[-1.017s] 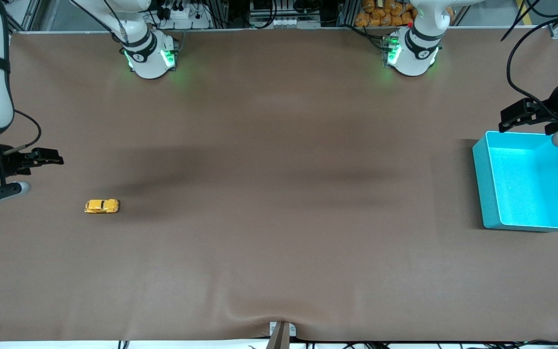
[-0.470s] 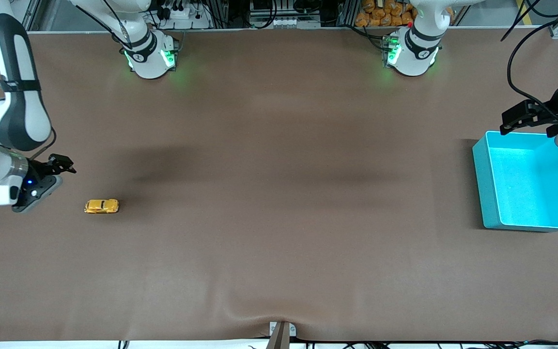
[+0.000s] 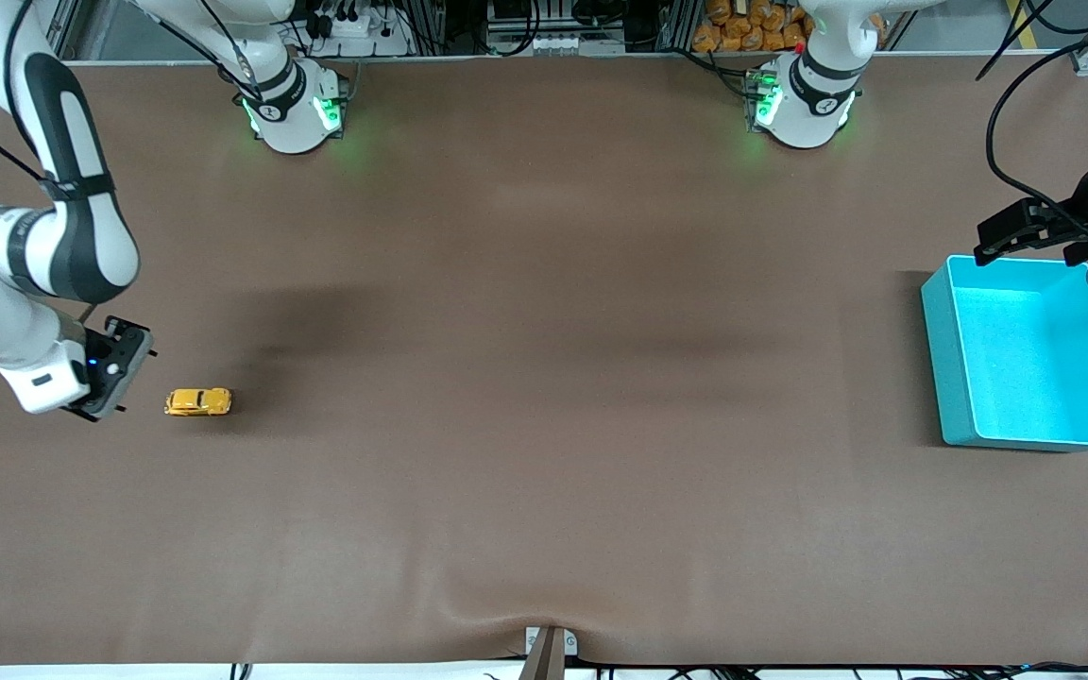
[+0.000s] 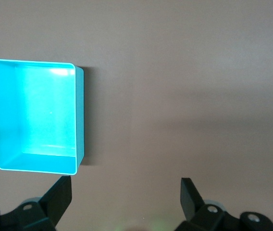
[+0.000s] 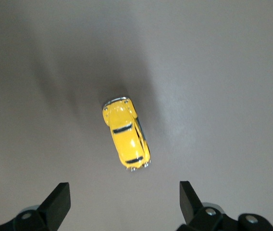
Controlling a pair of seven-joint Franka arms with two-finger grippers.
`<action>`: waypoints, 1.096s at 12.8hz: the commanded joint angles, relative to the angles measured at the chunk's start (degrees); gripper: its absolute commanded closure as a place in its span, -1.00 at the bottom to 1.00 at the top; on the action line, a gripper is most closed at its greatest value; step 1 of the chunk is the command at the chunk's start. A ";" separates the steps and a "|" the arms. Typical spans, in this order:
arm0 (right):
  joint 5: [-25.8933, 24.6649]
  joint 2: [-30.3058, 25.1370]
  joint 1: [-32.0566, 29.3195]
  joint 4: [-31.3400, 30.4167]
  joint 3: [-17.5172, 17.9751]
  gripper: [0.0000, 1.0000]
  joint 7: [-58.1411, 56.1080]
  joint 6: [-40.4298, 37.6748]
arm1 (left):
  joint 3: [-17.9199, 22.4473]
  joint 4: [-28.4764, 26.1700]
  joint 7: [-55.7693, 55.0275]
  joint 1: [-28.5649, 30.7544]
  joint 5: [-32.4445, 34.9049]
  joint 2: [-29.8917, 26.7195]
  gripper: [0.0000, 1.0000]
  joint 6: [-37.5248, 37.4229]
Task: Wind and store yellow beetle car
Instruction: 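Move the right gripper toward the yellow toy car, then lower the right gripper and grasp the yellow car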
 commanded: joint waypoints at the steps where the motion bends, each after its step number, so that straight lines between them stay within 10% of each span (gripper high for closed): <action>1: -2.36 2.53 1.15 -0.06 -0.11 -1.00 -4.44 2.15 | 0.04 -0.49 0.12 -0.03 -0.40 -0.96 -1.00 0.65; 14: -1.84 9.58 -0.08 -5.77 -0.02 -1.00 -12.72 17.18 | 0.04 -0.49 -0.24 0.06 -0.76 -0.78 -1.00 0.74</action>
